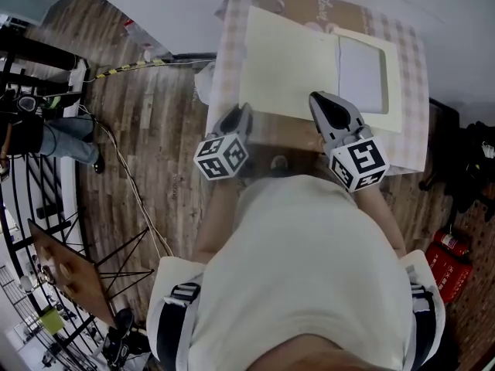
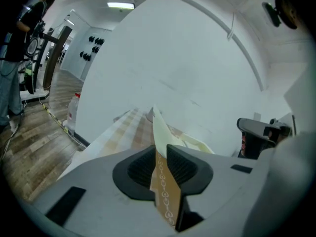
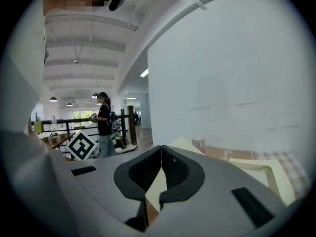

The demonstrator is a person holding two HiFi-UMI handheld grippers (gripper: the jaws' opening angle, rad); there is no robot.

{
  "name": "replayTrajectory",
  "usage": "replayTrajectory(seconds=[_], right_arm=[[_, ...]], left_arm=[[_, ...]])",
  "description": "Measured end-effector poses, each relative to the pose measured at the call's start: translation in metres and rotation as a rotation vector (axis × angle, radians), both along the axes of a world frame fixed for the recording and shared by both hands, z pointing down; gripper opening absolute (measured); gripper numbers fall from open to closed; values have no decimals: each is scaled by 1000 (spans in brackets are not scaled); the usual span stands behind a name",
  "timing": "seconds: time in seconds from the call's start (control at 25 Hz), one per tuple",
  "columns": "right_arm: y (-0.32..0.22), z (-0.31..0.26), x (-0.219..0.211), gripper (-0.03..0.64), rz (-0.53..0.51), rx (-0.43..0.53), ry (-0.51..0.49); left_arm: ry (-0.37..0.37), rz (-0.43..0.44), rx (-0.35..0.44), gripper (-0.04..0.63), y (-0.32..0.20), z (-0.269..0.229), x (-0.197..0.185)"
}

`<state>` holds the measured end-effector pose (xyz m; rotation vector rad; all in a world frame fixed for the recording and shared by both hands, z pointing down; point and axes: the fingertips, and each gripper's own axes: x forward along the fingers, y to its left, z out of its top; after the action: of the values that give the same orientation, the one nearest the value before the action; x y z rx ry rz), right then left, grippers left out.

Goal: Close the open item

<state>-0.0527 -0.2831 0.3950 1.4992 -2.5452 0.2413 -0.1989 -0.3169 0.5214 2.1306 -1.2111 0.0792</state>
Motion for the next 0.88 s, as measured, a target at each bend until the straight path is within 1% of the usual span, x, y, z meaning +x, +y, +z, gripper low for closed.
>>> replayTrajectory(seconds=[0.04, 0.2, 0.48, 0.56, 0.68, 0.88], right_arm=[[0, 1, 0, 0, 3, -3, -1], [-1, 8, 0, 0, 2, -23, -9], [-9, 7, 5, 0, -26, -16, -39], [-9, 7, 9, 0, -52, -17, -46], [-8, 7, 23, 0, -89, -16, -41], [-4, 6, 61, 0, -98, -38, -70]], left_arm=[[8, 2, -4, 61, 0, -1, 1], [29, 9, 8, 52, 2, -7, 6], [19, 2, 42, 35, 7, -23, 15], [17, -26, 50, 28, 8, -28, 18], [39, -96, 57, 18, 8, -38, 25], [33, -197, 109, 9, 17, -63, 42]])
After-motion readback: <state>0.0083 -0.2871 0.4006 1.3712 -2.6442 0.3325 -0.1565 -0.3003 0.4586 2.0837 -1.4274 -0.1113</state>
